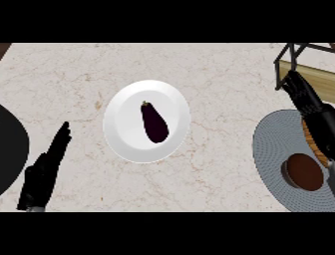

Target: Pick the cupcake from the placemat and place it in the tiered shelf

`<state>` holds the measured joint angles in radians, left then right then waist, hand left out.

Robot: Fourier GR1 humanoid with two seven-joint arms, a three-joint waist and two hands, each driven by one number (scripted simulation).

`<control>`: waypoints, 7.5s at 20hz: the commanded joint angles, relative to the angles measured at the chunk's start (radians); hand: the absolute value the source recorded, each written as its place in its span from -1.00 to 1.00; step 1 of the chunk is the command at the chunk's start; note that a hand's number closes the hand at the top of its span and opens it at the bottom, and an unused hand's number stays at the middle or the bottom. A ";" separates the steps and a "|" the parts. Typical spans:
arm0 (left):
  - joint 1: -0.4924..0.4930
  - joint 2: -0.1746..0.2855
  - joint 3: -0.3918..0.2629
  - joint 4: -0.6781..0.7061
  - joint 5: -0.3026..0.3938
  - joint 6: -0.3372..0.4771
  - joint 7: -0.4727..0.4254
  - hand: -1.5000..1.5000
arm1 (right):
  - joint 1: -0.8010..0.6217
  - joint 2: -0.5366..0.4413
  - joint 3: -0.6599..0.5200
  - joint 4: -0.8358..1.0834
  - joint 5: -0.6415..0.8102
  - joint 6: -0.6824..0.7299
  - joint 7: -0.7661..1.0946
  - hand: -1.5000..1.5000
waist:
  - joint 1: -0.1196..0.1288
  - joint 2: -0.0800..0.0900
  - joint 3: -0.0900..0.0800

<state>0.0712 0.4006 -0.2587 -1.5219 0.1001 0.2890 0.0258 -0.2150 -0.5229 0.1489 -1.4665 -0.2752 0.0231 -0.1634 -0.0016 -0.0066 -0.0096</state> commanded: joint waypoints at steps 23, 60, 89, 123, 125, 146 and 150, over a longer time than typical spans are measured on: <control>-0.205 -0.123 -0.017 0.079 -0.009 -0.071 -0.064 0.00 | 0.566 0.127 -0.475 -0.119 -0.091 -0.390 -0.118 -1.00 | -0.021 0.005 0.008; -0.261 -0.169 0.079 0.115 -0.074 -0.176 -0.025 0.00 | 0.416 -0.263 -0.063 -0.800 0.573 -0.146 1.335 -1.00 | 0.001 0.007 0.009; -0.217 -0.262 0.121 0.108 -0.155 -0.216 -0.072 0.00 | 0.298 0.026 -0.063 -0.542 0.779 0.043 1.270 -1.00 | 0.001 0.007 0.009; -0.237 -0.297 0.216 0.029 -0.213 -0.297 0.028 0.00 | 0.247 0.244 -0.143 -0.262 0.984 0.172 1.003 1.00 | 0.003 0.006 0.010; -0.230 -0.280 0.228 0.024 -0.218 -0.299 0.033 0.00 | 0.334 0.198 -0.153 -0.342 0.984 0.204 0.965 1.00 | 0.000 0.005 0.010; -0.223 -0.311 0.221 0.066 -0.233 -0.302 -0.004 0.00 | -0.288 0.504 -0.125 -0.271 0.990 0.145 1.121 1.00 | -0.005 0.002 0.009; -0.190 -0.295 0.230 0.044 -0.237 -0.303 -0.017 0.00 | -0.348 0.481 -0.129 -0.385 1.039 0.153 1.193 1.00 | -0.002 0.002 0.009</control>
<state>-0.1555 0.0911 -0.0380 -1.4755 -0.1325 -0.0116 0.0416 -0.5194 -0.0461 0.0293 -1.7282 0.7430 0.1847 0.9481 0.0009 -0.0028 -0.0002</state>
